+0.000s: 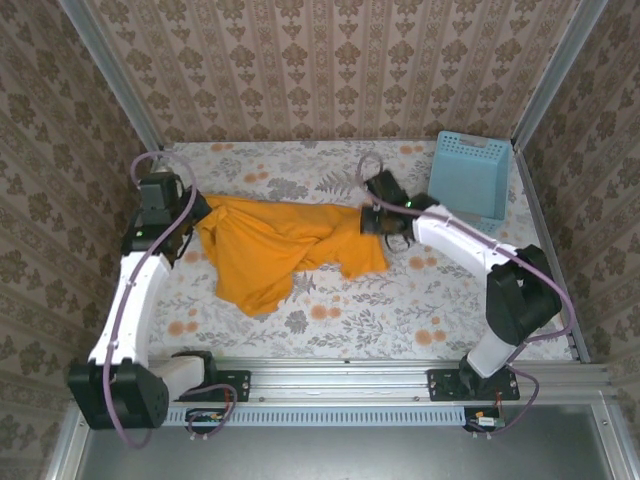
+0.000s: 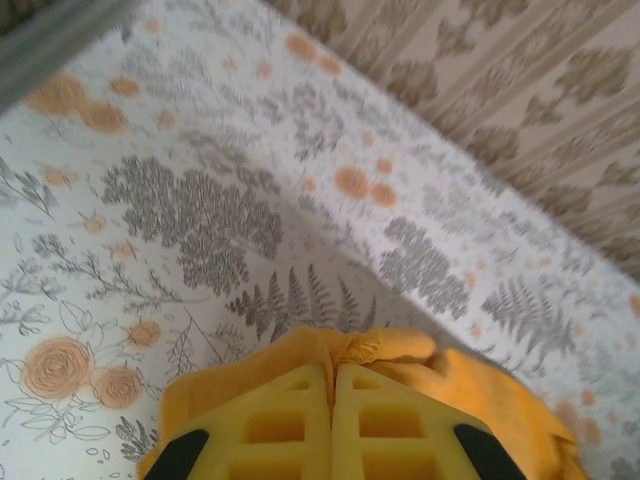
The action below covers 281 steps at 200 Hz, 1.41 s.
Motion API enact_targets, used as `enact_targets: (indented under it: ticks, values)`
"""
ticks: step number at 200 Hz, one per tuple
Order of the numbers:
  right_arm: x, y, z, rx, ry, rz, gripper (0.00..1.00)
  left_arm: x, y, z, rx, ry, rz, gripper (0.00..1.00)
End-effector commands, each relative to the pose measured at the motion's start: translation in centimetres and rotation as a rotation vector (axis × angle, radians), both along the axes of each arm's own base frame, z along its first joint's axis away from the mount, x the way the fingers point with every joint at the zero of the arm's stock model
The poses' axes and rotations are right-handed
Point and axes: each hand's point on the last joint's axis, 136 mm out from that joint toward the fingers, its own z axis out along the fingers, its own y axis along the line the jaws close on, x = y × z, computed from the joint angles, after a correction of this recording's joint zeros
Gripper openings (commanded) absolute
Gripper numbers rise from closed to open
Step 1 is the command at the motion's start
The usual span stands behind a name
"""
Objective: Fold the inside-out t-shirt
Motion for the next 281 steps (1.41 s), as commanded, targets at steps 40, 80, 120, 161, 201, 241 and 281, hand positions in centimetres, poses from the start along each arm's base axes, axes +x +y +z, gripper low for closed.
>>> enact_targets:
  ticks: [40,80,120,161,201,241,281]
  values:
    - [10.4,-1.8,5.2,-0.087,-0.114,-0.025,0.04,-2.6,-1.8,0.7,-0.107,-0.066,-0.054,0.0]
    - [11.8,-2.5,1.8,-0.178,-0.013,-0.056,0.58,-1.9,-4.4,-4.9,-0.135,0.095,-0.143,0.0]
    - [2.4,4.5,1.7,-0.096,-0.061,0.171,0.67,-1.4,-4.1,-6.9,-0.099,0.146,-0.138,0.0]
    - [-7.9,11.9,-3.4,-0.054,0.016,0.368,0.65,-1.2,-3.7,-6.8,-0.09,0.13,-0.13,0.0]
    - [-12.4,17.3,-8.0,-0.039,0.089,0.474,0.63,-1.5,-3.4,-7.5,-0.086,0.141,-0.123,0.0]
    - [-12.4,19.2,-10.7,-0.022,0.122,0.446,0.62,-1.7,-3.5,-7.5,-0.09,0.14,-0.129,0.0]
    - [-11.9,19.5,-12.9,-0.055,0.157,0.42,0.55,-2.1,-3.1,-7.4,-0.083,0.135,-0.12,0.0]
